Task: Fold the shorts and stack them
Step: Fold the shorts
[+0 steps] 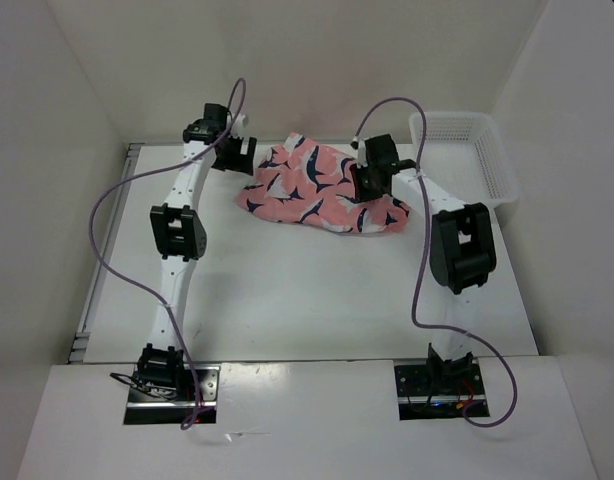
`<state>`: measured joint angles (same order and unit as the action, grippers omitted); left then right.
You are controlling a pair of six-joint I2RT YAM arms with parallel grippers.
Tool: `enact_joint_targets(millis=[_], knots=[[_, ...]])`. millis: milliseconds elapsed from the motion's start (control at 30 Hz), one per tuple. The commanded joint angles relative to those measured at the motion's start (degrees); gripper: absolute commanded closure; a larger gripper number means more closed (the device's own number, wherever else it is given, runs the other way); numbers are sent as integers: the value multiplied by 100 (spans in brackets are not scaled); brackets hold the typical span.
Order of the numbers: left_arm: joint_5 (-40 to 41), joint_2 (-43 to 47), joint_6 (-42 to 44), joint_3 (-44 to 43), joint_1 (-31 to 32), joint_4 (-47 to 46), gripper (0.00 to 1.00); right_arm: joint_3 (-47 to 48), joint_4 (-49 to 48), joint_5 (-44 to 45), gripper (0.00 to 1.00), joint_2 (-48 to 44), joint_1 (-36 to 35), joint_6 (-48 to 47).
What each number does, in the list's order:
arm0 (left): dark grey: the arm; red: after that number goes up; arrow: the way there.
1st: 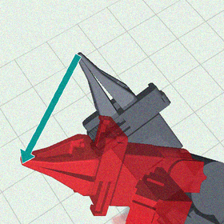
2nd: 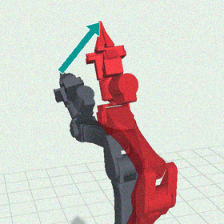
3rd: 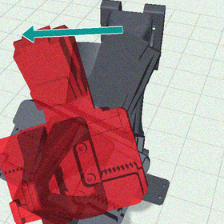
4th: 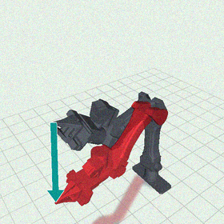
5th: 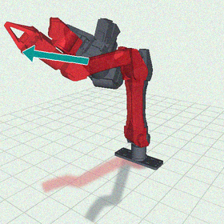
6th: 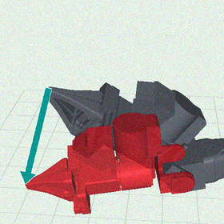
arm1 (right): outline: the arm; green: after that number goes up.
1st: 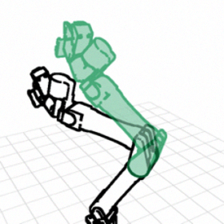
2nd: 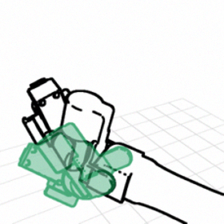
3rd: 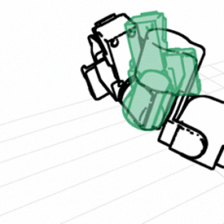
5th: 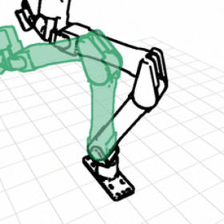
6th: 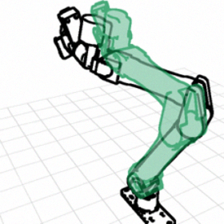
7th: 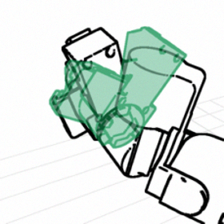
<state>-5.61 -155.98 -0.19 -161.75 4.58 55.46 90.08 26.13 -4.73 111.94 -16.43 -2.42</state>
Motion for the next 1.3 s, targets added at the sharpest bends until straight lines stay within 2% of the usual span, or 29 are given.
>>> enact_joint_targets(millis=[0,133,233,267,367,400,467,500,533,567,633,667,733,767,800,900,967,1000,1033,1067,1100,1167,1267], knots=[[-1081,-328,19,-365,219,578,0,264,-82,183,72,336,87,101],[-1338,-380,19,-138,272,694,0,194,-82,245,73,583,87,101],[-1461,-380,19,169,272,756,6,62,-82,297,73,697,87,101],[-1348,-380,19,249,324,756,18,-8,-82,297,73,698,87,101],[-1110,-380,19,415,324,808,39,-113,-82,297,73,759,87,-13],[-1022,-380,19,599,324,808,56,-114,-82,245,73,759,87,-13],[-952,-206,19,1055,324,861,81,-167,-82,175,73,759,87,-66],[-951,-135,19,1058,324,861,90,-236,-82,122,75,759,87,-127],[-951,66,19,1502,263,861,98,-237,-82,122,75,759,87,-232],[-951,198,19,1767,263,861,100,-306,-82,61,75,689,35,-285],[-1029,750,19,2382,210,774,100,-447,-21,-36,75,584,-44,-513],[-1030,988,19,3160,149,695,100,-604,41,-132,75,514,-45,-584],[-1030,1867,19,4112,149,370,100,-807,112,-299,76,233,-124,-637],[-1030,2165,19,5048,149,282,100,-1052,207,-439,77,-12,-281,-724],[-1030,2743,19,5466,149,229,100,-1167,269,-528,77,-136,-352,-838],[-977,3746,19,6861,149,307,100,-1642,559,-748,77,-760,-878,-1216],[-907,4153,19,7366,149,403,99,-1967,752,-818,77,-1085,-1406,-1340],[-829,4477,19,7725,149,569,91,-2134,805,-993,77,-1400,-1564,-1410],[-828,4593,19,7851,149,684,83,-2187,867,-1082,77,-1534,-1696,-1411],[-828,4794,19,7939,149,798,70,-2188,946,-1178,77,-1648,-1784,-1254],[-915,4875,19,8009,149,1008,63,-2188,947,-1388,77,-1823,-1785,-1131],[-1038,5216,19,8072,149,1107,56,-2004,1007,-1451,73,-1947,-1785,-1050],[-926,5769,19,7932,-26,854,51,-1364,947,-1390,70,-2009,-1785,-963]])
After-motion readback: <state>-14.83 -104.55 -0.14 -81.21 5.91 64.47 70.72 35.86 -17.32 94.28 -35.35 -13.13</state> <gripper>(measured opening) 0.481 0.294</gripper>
